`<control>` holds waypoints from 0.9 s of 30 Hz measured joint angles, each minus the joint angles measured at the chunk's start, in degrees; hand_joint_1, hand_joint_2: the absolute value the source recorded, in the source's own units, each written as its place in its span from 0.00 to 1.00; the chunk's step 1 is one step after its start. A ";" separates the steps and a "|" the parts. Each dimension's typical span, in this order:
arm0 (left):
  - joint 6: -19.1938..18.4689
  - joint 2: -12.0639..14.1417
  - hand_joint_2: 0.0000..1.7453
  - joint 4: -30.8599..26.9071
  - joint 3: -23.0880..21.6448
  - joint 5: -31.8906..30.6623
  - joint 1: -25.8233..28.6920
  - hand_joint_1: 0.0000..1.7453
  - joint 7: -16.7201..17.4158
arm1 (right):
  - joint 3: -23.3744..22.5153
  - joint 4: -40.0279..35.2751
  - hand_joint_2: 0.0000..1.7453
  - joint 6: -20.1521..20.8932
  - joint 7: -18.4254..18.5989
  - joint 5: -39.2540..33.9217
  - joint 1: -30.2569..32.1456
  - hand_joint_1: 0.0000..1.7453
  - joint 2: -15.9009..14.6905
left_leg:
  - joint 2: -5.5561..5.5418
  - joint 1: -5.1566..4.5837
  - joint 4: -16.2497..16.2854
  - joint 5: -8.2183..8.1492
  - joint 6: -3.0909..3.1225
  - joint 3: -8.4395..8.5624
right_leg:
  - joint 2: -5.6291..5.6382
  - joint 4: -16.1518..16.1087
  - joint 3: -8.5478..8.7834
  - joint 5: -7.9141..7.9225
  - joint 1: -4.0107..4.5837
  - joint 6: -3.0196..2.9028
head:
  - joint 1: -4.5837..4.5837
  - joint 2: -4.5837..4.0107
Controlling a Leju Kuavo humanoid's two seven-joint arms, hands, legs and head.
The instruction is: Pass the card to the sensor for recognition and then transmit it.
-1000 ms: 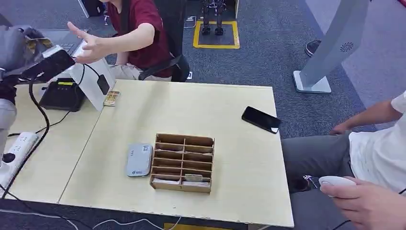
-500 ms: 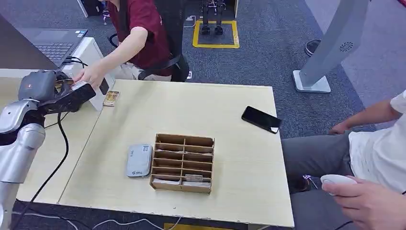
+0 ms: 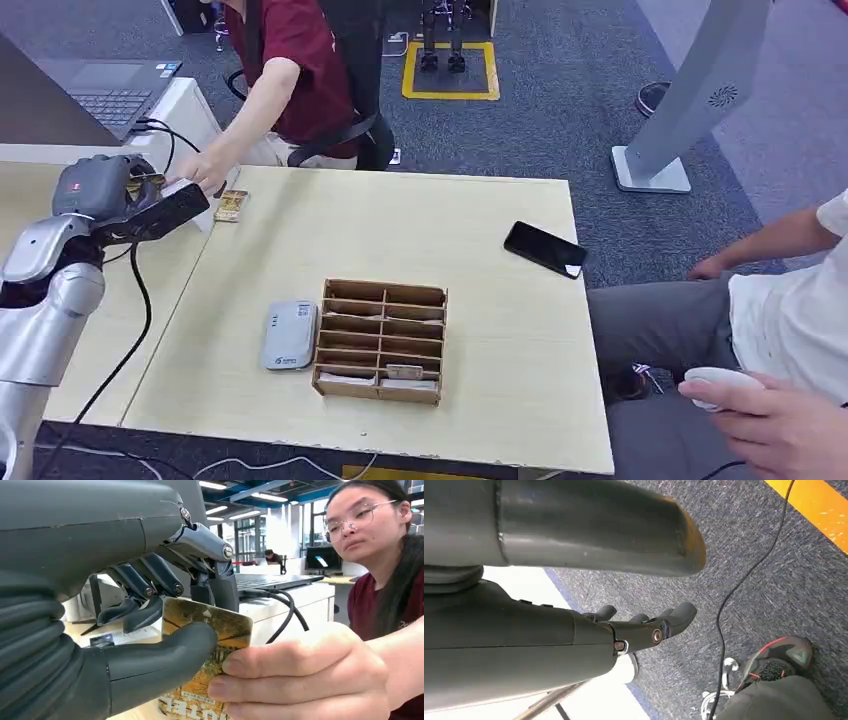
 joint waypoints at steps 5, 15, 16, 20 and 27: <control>0.00 -0.13 1.00 0.02 0.00 0.00 0.04 1.00 0.00 | 0.00 0.00 0.00 0.00 0.00 0.00 0.00 0.00 0.00 | 0.00 0.00 0.00 0.00 0.00 0.00 | 0.00 0.00 0.00 0.00 0.00 0.00 | 0.00 0.00; 0.06 -0.39 1.00 0.02 0.00 0.07 0.04 0.00 -0.22 | 0.00 0.00 0.00 0.00 0.00 0.00 -0.01 0.00 0.00 | -0.01 0.00 0.00 0.00 0.00 0.00 | -0.01 0.00 0.00 0.00 0.00 0.00 | -0.02 0.02; 0.26 -0.39 1.00 0.02 0.00 0.13 0.04 0.00 -0.44 | 0.00 -0.02 0.00 0.00 0.00 0.00 -0.01 0.00 0.00 | -0.02 0.00 0.00 0.00 0.00 0.00 | -0.01 0.00 0.00 0.00 0.00 0.00 | 0.00 0.00; 1.64 -0.11 1.00 -0.18 0.02 0.53 1.12 0.00 -1.79 | 0.00 -0.02 0.00 -0.02 0.00 -0.04 0.06 0.00 0.00 | 0.02 -0.01 0.00 0.00 0.00 0.01 | 0.00 0.01 0.02 0.00 0.00 0.00 | 0.00 0.00; 2.54 1.77 1.00 -1.92 1.79 1.77 5.97 0.00 -3.04 | 0.00 0.00 0.00 -0.20 -0.35 -0.18 0.46 0.00 -0.09 | 0.00 0.01 0.00 0.00 0.00 0.00 | -0.01 0.01 0.01 -0.01 0.00 0.01 | 0.00 0.00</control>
